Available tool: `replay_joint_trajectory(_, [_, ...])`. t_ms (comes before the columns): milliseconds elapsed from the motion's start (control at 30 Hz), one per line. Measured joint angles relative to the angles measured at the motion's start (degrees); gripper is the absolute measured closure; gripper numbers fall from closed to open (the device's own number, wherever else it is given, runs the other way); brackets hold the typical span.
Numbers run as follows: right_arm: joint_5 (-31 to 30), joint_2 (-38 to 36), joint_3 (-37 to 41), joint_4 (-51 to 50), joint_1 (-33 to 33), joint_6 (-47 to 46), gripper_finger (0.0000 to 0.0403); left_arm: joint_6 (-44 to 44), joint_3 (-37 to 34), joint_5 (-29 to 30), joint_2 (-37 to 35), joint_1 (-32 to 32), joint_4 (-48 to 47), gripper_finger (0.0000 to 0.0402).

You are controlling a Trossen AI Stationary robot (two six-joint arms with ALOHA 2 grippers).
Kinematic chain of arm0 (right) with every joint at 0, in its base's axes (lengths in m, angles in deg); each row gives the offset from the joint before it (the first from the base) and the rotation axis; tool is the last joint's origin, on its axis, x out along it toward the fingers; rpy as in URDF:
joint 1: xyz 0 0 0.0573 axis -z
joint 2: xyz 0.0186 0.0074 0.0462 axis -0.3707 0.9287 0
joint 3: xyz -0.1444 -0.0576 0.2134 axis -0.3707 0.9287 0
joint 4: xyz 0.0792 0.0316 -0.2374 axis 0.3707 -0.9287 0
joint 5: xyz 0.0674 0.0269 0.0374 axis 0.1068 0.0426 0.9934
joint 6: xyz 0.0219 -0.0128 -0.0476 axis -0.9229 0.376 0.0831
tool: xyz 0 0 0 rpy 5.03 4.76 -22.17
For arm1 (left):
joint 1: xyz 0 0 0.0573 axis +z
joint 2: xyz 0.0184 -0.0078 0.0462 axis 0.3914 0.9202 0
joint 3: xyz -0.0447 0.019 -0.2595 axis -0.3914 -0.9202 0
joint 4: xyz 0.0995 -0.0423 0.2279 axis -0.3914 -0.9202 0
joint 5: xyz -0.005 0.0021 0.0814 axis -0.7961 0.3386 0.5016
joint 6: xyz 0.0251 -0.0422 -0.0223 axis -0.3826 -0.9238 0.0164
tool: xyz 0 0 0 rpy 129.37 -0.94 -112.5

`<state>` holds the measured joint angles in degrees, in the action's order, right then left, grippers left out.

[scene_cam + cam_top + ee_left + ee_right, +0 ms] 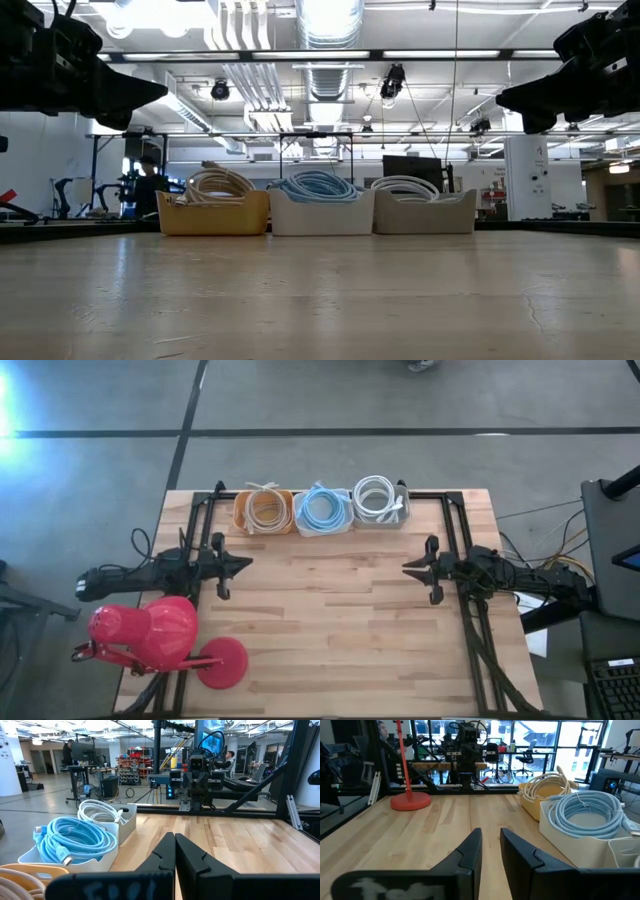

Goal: Sort HDMI cables
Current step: Return to Home Position

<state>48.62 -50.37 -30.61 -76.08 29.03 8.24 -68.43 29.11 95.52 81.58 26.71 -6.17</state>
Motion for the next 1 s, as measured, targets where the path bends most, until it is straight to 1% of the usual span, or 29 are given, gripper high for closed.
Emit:
replay_joint_trajectory(533, [0.0,0.0,0.0,0.0,0.0,-0.1,0.0316,0.0,0.0,0.0,0.0,0.0,0.0,0.0399])
replay_joint_trajectory(1000, [0.0,0.0,0.0,0.0,0.0,0.0,0.0338,0.0,0.0,0.1,0.0,0.0,0.0,0.0399])
